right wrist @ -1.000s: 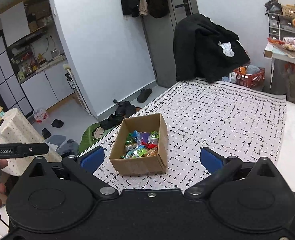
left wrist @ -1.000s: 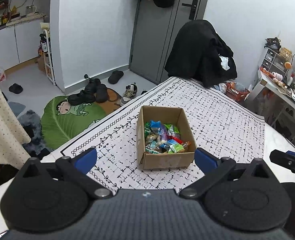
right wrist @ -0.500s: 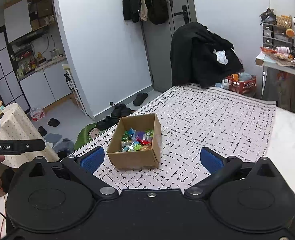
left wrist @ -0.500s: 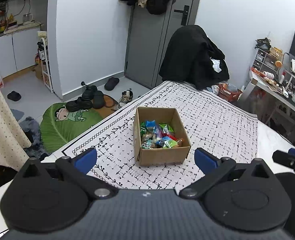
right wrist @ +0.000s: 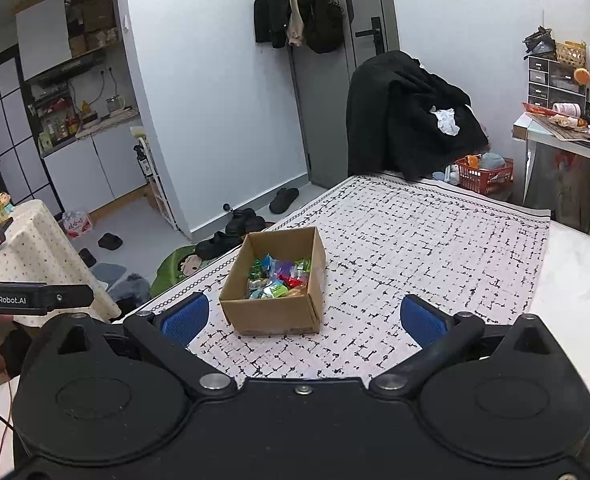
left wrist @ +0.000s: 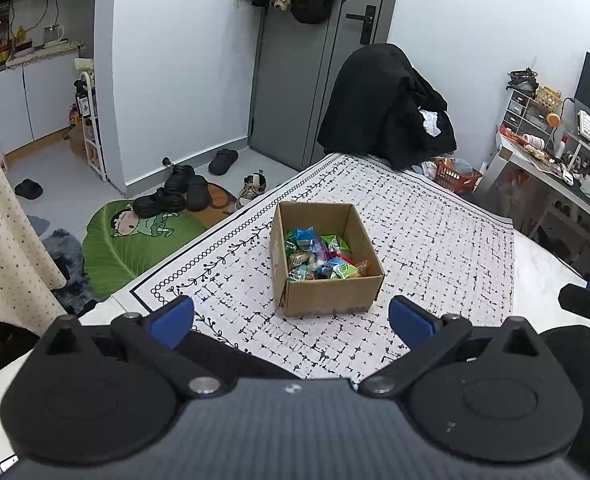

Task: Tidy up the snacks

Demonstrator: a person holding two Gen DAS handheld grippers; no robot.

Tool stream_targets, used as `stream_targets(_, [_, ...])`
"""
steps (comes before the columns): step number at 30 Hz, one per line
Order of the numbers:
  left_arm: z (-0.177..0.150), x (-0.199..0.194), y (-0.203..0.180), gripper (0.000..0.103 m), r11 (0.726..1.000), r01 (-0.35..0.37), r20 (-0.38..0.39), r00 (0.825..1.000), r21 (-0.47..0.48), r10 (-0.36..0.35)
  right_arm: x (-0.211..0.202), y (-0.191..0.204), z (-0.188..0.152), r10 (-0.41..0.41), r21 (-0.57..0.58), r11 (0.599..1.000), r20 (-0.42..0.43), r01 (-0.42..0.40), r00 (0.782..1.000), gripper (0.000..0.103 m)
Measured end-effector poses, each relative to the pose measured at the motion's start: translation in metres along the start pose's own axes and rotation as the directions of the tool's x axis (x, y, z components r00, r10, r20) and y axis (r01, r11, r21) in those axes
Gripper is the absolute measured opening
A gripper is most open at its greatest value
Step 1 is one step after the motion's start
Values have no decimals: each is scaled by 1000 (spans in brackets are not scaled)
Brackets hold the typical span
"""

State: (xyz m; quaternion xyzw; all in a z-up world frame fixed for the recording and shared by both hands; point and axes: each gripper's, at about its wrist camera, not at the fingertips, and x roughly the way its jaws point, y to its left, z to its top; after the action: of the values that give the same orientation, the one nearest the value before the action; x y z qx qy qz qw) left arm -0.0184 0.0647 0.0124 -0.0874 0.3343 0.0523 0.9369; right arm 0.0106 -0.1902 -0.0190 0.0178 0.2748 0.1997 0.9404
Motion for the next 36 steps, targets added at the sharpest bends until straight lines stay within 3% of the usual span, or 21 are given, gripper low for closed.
stream_targets(36, [-3,-3,-10,103,998,30,-2,1000,50,-30,5,-3,-6,8,26,1000,-29,-7,1000,103])
